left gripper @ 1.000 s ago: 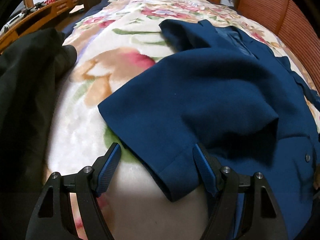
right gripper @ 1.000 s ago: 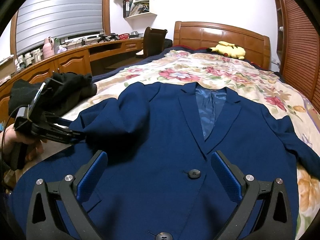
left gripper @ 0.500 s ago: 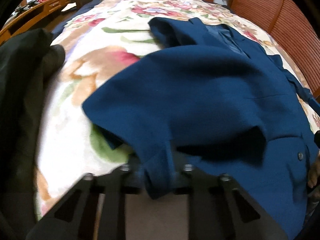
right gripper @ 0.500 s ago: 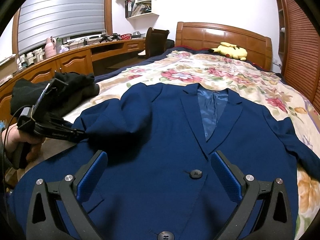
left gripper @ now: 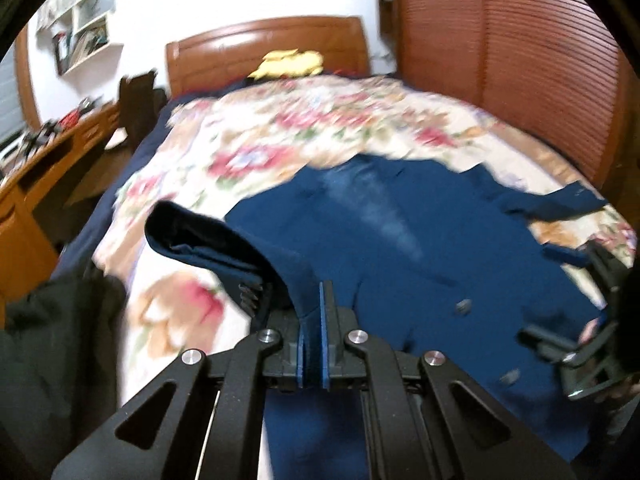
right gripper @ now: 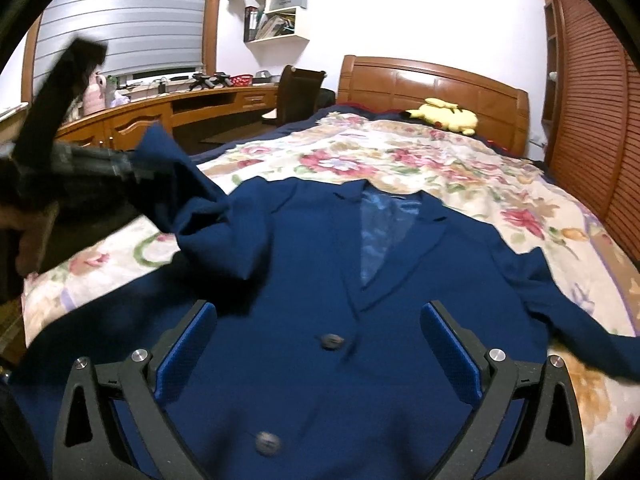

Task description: Fold large clothes

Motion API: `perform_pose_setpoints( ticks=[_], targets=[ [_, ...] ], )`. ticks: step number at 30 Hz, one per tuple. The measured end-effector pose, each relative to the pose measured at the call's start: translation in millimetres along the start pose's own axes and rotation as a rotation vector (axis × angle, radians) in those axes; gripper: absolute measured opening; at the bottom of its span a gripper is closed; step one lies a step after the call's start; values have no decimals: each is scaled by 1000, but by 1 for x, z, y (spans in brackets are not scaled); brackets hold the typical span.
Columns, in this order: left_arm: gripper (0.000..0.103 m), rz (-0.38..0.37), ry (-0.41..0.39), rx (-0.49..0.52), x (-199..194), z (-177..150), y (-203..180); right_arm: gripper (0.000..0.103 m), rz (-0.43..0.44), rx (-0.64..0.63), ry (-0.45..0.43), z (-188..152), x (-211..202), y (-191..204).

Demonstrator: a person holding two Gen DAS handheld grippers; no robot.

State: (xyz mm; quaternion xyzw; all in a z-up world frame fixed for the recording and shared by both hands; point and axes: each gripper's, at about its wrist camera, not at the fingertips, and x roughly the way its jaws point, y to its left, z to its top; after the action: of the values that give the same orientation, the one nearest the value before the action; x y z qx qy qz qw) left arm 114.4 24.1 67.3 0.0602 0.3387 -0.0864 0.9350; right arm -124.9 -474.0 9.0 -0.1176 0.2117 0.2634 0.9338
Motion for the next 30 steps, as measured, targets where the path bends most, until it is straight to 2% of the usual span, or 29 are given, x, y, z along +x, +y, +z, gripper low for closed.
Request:
perform_pose_setpoints(
  ticks=[8, 12, 17, 18, 20, 21, 22, 23, 25, 27, 30],
  targets=[
    [6, -101, -61, 84, -7, 29, -55, 98, -45, 53, 4, -7, -16, -23],
    [6, -156, -76, 119, -11, 30, -80, 98, -59, 73, 14, -10, -19, -25],
    [8, -175, -59, 135, -16, 22, -94, 98, -62, 95, 11, -10, -25, -27],
    [11, -175, -61, 138, -18, 19, -95, 98, -62, 99, 10, -10, -26, -28],
    [26, -185, -70, 137, -23, 14, -95, 98, -57, 107, 9, -10, -27, -27],
    [41, -204, -80, 123, -26, 10, -91, 98, -54, 111, 8, -10, -26, -28],
    [48, -215, -84, 114, -28, 7, -90, 98, -53, 113, 7, -11, -26, -29],
    [51, -219, -87, 103, -29, 4, -89, 98, -51, 112, 7, -11, -26, -28],
    [66, -214, -104, 79, -32, -5, -81, 98, -45, 112, 7, -11, -26, -24],
    [77, -213, -121, 38, -33, -16, -71, 98, -40, 110, 8, -11, -25, -23],
    [79, -208, -123, -12, -29, -30, -59, 98, -27, 108, 5, -10, -24, -21]
  ],
)
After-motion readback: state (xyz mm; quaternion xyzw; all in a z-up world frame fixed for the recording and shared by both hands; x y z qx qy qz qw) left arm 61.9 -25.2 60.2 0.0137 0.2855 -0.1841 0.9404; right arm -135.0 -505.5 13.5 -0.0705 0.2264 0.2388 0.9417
